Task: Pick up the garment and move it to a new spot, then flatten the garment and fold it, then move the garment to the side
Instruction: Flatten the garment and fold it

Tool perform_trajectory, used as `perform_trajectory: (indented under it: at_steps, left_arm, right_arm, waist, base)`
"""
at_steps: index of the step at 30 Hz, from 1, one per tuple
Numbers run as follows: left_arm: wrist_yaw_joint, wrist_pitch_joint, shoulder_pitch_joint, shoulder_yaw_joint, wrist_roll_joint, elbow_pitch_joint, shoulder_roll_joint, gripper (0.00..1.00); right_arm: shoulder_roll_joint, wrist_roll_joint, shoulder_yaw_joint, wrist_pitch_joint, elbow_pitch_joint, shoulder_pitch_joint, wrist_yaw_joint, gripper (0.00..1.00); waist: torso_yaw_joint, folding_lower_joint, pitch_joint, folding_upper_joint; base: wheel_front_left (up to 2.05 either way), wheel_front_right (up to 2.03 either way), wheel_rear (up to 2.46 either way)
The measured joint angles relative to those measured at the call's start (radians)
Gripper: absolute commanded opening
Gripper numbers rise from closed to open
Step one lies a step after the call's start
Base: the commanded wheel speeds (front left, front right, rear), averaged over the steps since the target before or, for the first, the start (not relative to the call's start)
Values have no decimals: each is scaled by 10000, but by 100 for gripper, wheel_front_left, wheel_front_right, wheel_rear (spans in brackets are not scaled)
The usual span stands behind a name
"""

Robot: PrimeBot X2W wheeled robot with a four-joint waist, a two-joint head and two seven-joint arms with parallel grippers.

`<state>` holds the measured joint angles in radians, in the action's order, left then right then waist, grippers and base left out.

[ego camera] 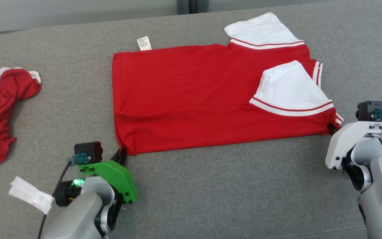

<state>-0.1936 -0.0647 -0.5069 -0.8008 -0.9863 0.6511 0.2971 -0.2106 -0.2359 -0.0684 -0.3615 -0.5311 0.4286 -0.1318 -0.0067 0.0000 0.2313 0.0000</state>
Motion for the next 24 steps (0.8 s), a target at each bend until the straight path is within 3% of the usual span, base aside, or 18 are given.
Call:
perform_trajectory:
  at_steps: [7,18,19,20,24]
  left_arm:
    - [-127,-82,1269,13,-226,-1093,435,0]
    - [-1062,318,3081,82,-685,-3264,1388,0]
    - [-1103,362,3148,81,-686,-3379,1455,25]
    - [-1149,370,3212,86,-690,-3553,1526,100]
    - [-1340,420,3326,190,-696,-3988,1789,100]
  right_arm:
    - [255,-165,-681,-349,1636,-1665,0,0]
    - [1189,-180,-1417,-1578,4443,-4291,0,0]
    - [1216,-184,-1455,-1605,4529,-4362,0,1]
    - [1244,-182,-1496,-1618,4638,-4415,0,100]
    - [1235,23,-1546,-1735,4886,-4387,6,100]
  waist:
    - [76,0,-487,0]
    - [84,0,-861,0]
    - [86,0,-864,0]
    - [86,0,-868,0]
    - [87,0,-865,0]
  base:
    - [0,0,0]
    - [0,0,0]
    - [0,0,0]
    - [0,0,0]
    - [0,0,0]
